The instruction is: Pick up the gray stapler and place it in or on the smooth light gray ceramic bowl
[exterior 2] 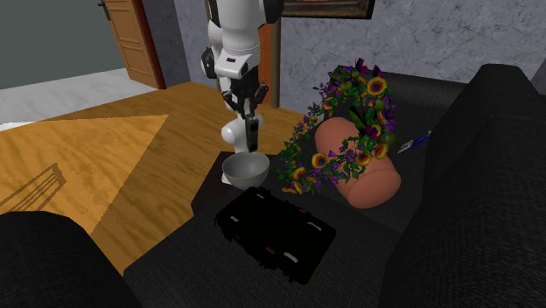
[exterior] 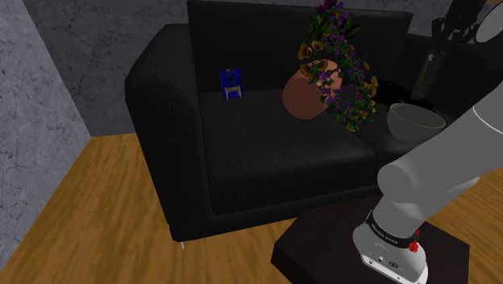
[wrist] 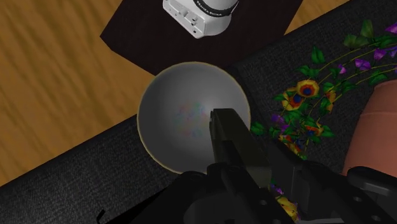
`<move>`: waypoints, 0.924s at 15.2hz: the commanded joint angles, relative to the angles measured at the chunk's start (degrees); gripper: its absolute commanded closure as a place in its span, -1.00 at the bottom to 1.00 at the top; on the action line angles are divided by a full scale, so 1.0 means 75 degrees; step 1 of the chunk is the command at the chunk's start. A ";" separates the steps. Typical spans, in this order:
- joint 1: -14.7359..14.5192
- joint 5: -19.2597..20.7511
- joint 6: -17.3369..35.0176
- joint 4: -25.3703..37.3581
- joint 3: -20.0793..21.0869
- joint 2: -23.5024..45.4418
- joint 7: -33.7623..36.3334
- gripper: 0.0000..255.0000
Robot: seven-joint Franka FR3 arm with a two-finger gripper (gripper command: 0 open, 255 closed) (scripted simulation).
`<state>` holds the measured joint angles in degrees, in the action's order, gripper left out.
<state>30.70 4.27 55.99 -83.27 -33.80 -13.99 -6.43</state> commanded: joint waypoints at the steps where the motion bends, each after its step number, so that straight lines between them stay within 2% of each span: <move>1: 0.0005 0.0061 0.0246 -0.0399 0.0065 -0.0182 0.0081 1.00; 9: 0.0063 0.0243 0.1130 -0.1761 0.0204 -0.0724 0.0280 1.00; 14: 0.0063 0.0243 0.1130 -0.1761 0.0204 -0.0724 0.0280 1.00</move>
<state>31.17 6.09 64.44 -96.44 -32.27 -19.40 -4.34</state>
